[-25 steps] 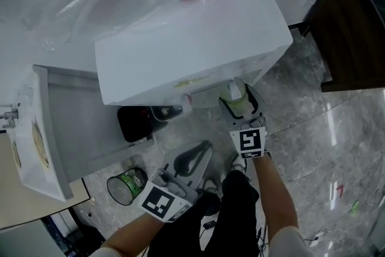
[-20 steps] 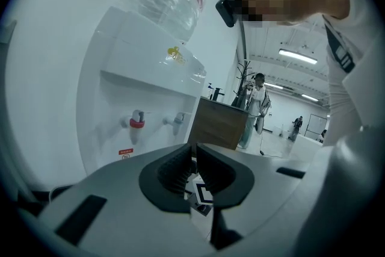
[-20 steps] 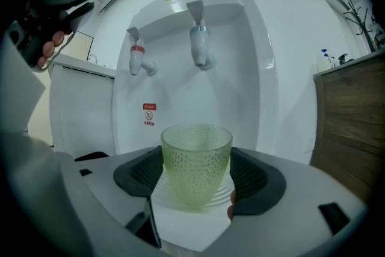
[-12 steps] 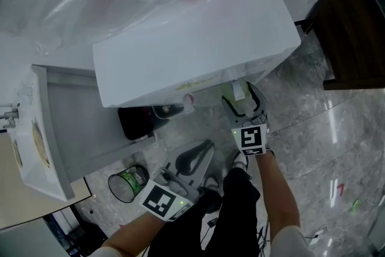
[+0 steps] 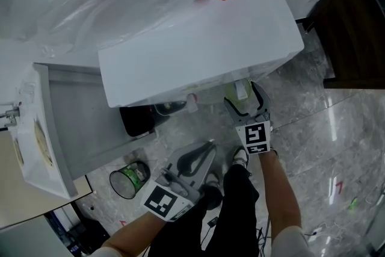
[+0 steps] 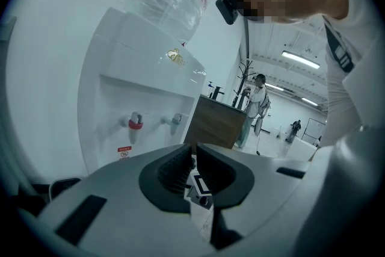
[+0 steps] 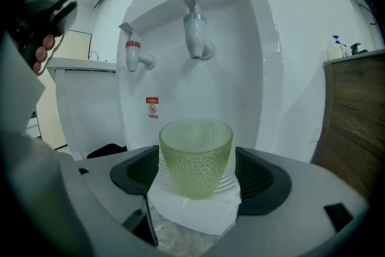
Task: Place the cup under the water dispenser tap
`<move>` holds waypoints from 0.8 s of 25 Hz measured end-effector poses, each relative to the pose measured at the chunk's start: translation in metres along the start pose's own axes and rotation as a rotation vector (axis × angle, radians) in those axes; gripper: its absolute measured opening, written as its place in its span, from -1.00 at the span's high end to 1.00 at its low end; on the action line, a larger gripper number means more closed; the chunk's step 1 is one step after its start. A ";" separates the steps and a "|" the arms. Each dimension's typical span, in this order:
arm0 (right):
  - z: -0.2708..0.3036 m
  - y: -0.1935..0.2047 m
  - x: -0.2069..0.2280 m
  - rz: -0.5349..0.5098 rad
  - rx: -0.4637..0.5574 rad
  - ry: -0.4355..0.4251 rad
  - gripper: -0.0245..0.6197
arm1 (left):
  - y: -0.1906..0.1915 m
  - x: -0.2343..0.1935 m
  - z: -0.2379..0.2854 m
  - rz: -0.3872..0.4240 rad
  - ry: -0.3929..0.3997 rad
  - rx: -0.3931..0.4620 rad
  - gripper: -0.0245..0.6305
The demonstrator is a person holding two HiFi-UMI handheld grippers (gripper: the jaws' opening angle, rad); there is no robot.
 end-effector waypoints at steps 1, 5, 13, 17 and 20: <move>-0.002 0.000 -0.001 0.006 -0.002 -0.002 -0.20 | 0.000 0.001 -0.001 -0.006 0.001 -0.002 0.84; -0.018 -0.006 -0.002 0.023 -0.008 0.001 -0.22 | -0.003 0.007 -0.004 -0.012 0.005 -0.014 0.84; -0.097 -0.043 -0.021 0.093 -0.009 0.033 -0.21 | -0.026 0.040 -0.020 0.001 0.041 -0.042 0.84; -0.145 -0.095 -0.035 0.065 0.037 0.023 -0.20 | -0.055 0.063 -0.036 0.019 0.037 -0.049 0.84; -0.182 -0.145 -0.045 0.026 0.073 0.006 -0.15 | -0.081 0.080 -0.050 0.046 0.028 -0.051 0.84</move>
Point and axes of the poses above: the fingertips, and each gripper's own axes: z forward along the fingers, x to its right, y out of its underside, the point moved 3 cm from there along -z, backward along the fingers, and after that the axes turned 5 degrees about -x, right-handed, at the moved point
